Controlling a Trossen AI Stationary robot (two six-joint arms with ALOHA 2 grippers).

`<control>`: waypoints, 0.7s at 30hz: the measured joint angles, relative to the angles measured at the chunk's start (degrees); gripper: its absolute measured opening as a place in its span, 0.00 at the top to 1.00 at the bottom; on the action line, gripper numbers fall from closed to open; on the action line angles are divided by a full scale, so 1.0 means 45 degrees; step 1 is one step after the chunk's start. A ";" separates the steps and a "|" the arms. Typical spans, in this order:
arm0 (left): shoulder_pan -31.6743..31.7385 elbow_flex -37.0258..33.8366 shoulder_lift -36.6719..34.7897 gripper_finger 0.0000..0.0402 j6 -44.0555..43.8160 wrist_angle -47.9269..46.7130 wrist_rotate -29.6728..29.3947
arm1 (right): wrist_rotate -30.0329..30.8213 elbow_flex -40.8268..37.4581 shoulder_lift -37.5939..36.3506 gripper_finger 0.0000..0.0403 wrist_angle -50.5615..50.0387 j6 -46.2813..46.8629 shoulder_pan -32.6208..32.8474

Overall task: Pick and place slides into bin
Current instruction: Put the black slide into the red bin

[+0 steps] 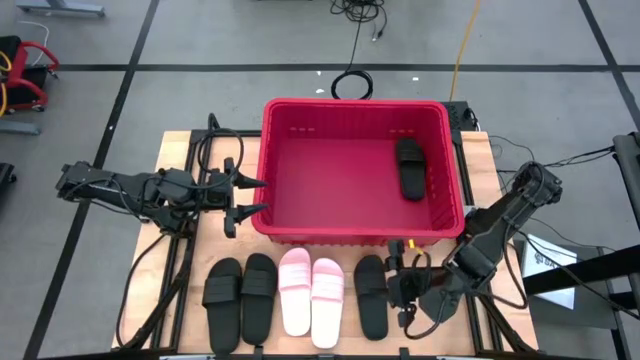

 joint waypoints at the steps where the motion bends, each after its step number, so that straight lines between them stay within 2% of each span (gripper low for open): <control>1: 0.0000 0.0000 0.0000 0.36 -0.0002 0.0000 -0.0001 | -0.0021 0.0070 0.0091 0.58 -0.0423 0.0417 0.0000; 11: 0.0000 0.0000 0.0005 0.36 -0.0039 -0.0007 0.0002 | -0.1799 0.0079 0.1343 0.58 -0.3403 0.3490 -0.0010; 21: 0.0000 0.0005 0.0005 0.36 -0.0034 -0.0037 0.0002 | -0.3209 0.0079 0.2690 0.58 -0.3831 0.4379 0.0175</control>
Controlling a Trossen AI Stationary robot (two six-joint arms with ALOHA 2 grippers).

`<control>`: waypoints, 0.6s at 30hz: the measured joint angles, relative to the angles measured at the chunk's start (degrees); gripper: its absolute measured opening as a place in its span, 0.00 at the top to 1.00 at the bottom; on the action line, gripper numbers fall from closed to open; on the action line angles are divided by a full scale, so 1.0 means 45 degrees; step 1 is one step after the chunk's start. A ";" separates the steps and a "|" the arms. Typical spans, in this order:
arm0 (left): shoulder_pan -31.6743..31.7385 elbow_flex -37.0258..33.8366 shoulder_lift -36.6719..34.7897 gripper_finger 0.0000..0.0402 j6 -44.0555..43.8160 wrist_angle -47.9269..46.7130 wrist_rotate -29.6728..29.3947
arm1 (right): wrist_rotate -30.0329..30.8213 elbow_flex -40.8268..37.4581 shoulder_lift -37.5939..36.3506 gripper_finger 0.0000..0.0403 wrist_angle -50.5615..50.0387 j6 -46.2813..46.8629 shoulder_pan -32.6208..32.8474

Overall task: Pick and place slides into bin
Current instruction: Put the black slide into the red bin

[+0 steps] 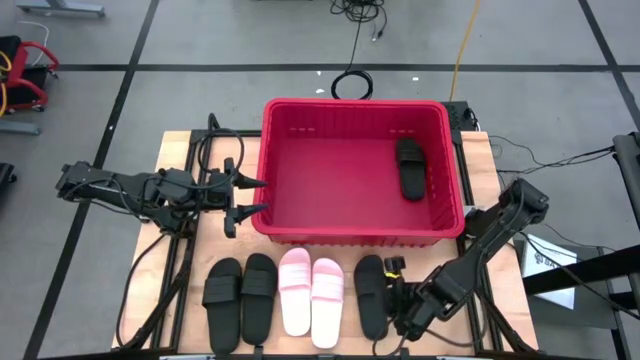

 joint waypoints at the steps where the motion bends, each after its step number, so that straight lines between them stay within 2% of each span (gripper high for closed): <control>1: 0.0000 0.0000 0.0000 0.36 0.0000 -0.0012 0.0000 | -0.0135 0.0000 0.0171 0.58 -0.0106 0.0098 0.0005; 18: 0.0000 0.0000 0.0000 0.36 -0.0058 -0.0041 0.0001 | -0.0011 -0.0005 0.1935 0.58 -0.0686 0.0188 0.0146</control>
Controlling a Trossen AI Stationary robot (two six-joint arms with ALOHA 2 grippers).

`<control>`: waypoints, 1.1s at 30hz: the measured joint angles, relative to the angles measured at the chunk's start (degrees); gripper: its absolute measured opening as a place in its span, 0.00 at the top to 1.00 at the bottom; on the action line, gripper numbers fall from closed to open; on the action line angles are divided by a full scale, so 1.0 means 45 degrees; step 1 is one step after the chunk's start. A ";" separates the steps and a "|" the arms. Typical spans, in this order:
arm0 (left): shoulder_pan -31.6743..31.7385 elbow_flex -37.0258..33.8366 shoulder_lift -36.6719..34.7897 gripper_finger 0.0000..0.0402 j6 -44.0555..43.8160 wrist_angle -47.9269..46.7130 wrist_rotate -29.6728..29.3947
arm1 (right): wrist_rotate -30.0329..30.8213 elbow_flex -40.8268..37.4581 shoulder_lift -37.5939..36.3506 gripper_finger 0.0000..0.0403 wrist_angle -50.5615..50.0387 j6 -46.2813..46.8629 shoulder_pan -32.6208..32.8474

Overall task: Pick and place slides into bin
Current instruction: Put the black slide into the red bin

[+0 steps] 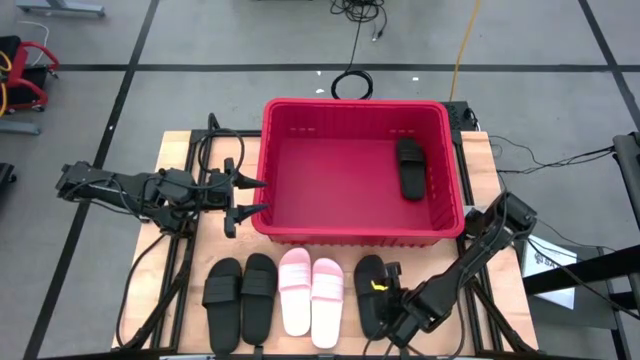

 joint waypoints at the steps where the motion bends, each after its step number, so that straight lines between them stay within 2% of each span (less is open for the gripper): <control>1: 0.0000 0.0000 0.0000 0.36 0.0000 0.0000 0.0001 | 0.0185 0.0000 0.0089 0.58 -0.0114 0.0050 0.0000; 9: 0.0002 0.0000 0.0000 0.36 -0.0014 0.0000 0.0004 | 0.1092 -0.0115 0.0203 0.58 -0.0458 0.0084 0.0000; 22: 0.0002 0.0005 0.0000 0.36 -0.0044 0.0005 0.0004 | 0.1515 -0.1192 0.0203 0.59 0.0172 0.0513 -0.0018; 26: 0.0005 0.0005 0.0000 0.36 -0.0064 0.0009 0.0004 | 0.1577 -0.1469 0.0195 0.65 0.0487 0.0522 -0.0087; 33: 0.0005 0.0005 0.0000 0.36 -0.0083 0.0010 0.0004 | 0.1656 -0.1710 0.0179 0.84 0.0677 0.0863 -0.0319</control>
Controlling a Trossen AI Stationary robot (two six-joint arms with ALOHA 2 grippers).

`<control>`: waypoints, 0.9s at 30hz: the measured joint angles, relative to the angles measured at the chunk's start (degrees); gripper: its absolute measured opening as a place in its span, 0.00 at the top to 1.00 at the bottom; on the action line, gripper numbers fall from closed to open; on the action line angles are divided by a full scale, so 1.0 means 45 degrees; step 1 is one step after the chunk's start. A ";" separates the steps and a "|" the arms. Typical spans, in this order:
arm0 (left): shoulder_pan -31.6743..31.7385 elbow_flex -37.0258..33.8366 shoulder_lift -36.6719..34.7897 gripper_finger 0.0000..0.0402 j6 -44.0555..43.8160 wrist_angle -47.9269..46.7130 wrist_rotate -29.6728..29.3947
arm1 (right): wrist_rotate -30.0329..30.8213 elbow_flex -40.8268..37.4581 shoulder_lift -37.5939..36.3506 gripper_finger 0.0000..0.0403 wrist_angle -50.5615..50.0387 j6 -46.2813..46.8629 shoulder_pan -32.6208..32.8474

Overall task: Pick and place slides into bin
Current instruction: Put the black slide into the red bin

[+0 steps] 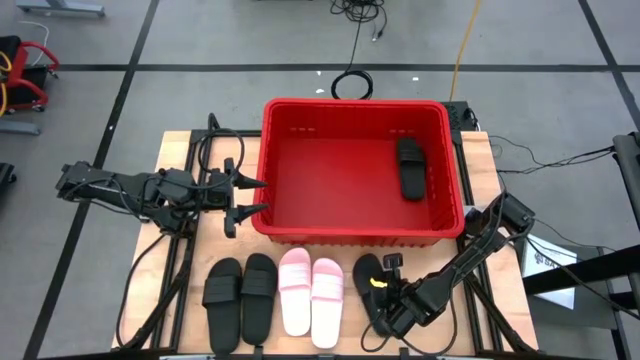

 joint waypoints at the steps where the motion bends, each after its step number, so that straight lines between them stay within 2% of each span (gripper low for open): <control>1: 0.0000 0.0000 0.0000 0.36 0.0000 0.0000 0.0000 | -0.0005 -0.0005 0.0000 0.87 -0.0005 0.0000 -0.0024; 7: 0.0000 0.0000 0.0005 0.36 0.0000 -0.0004 0.0004 | 0.0000 -0.0015 -0.0015 0.98 0.0077 -0.0370 -0.0036; 18: -0.0005 0.0000 0.0000 0.36 0.0003 0.0000 0.0002 | 0.0160 -0.0024 -0.0194 0.99 0.0207 -0.0615 -0.0136; 27: -0.0002 0.0000 0.0002 0.36 0.0005 0.0005 0.0000 | 0.0170 -0.0029 -0.1763 0.99 0.0665 -0.1453 -0.0133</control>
